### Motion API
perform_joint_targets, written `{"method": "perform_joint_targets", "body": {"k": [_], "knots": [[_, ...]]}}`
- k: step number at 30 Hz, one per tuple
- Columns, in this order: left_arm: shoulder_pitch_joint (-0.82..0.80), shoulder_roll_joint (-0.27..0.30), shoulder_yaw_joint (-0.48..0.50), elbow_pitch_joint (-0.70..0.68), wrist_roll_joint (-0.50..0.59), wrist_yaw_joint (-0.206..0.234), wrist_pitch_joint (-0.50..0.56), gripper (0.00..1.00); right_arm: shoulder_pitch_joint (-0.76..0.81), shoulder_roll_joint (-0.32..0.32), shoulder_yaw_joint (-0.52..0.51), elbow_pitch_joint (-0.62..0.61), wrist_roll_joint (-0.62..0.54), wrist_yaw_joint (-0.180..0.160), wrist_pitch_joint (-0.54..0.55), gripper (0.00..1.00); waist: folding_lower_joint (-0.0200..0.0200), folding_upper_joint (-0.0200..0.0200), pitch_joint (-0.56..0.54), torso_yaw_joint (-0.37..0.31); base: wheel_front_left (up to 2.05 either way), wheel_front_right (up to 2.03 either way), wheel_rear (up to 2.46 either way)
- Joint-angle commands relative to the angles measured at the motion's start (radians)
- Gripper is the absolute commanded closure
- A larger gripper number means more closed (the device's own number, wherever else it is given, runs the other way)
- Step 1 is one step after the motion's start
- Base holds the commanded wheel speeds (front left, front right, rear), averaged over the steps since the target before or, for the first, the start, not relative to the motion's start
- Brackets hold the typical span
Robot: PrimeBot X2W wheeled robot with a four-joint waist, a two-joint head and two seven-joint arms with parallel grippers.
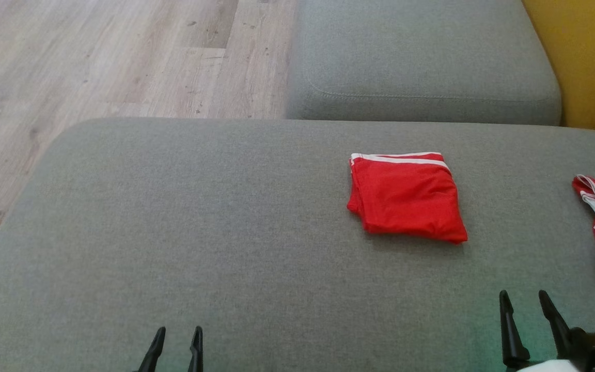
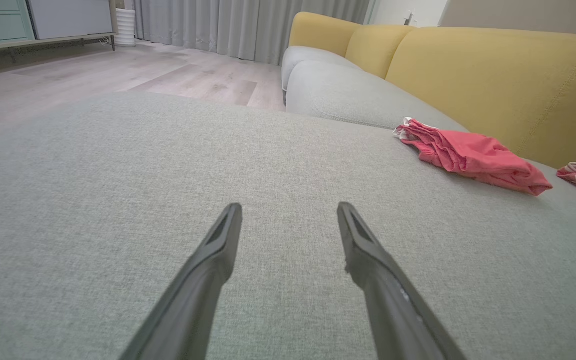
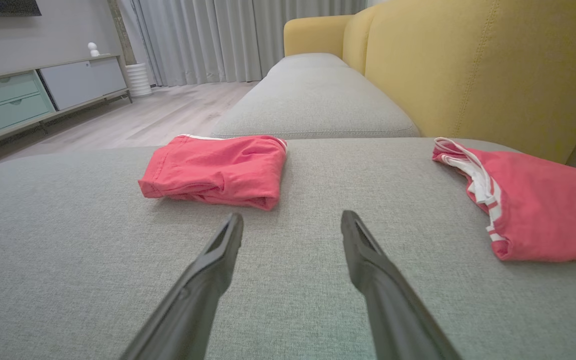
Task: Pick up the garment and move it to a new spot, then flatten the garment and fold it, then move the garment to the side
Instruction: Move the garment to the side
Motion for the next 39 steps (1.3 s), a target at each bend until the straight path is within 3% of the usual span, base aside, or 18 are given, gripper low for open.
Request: {"method": "perform_joint_targets", "body": {"k": [1, 32, 36, 39], "knots": [[-0.039, 0.000, 0.043, -0.022, 0.009, -0.005, -0.010, 0.00, -0.030, -0.010, 0.018, -0.026, 0.005, -0.001, -0.014, 0.00, 0.0000, -0.0001, 0.000, 0.003, 0.00, 0.00, 0.00], [-0.060, -0.011, 0.058, -0.033, 0.042, -0.028, -0.010, 0.00, -0.046, 0.003, 0.037, 0.011, 0.009, -0.001, -0.014, 0.00, 0.0000, -0.0001, 0.015, -0.005, 0.00, 0.00, 0.00], [-0.066, -0.013, 0.057, -0.037, 0.043, -0.029, -0.010, 0.00, -0.072, 0.008, 0.037, 0.031, 0.057, -0.001, -0.013, 0.00, 0.0000, -0.0001, 0.026, -0.004, 0.00, 0.00, 0.00], [-0.072, -0.013, 0.049, -0.041, 0.044, -0.030, -0.010, 0.00, -0.150, 0.005, 0.037, 0.042, 0.098, -0.001, 0.048, 0.00, 0.0000, -0.0001, 0.043, -0.004, 0.00, 0.00, 0.00]]}}
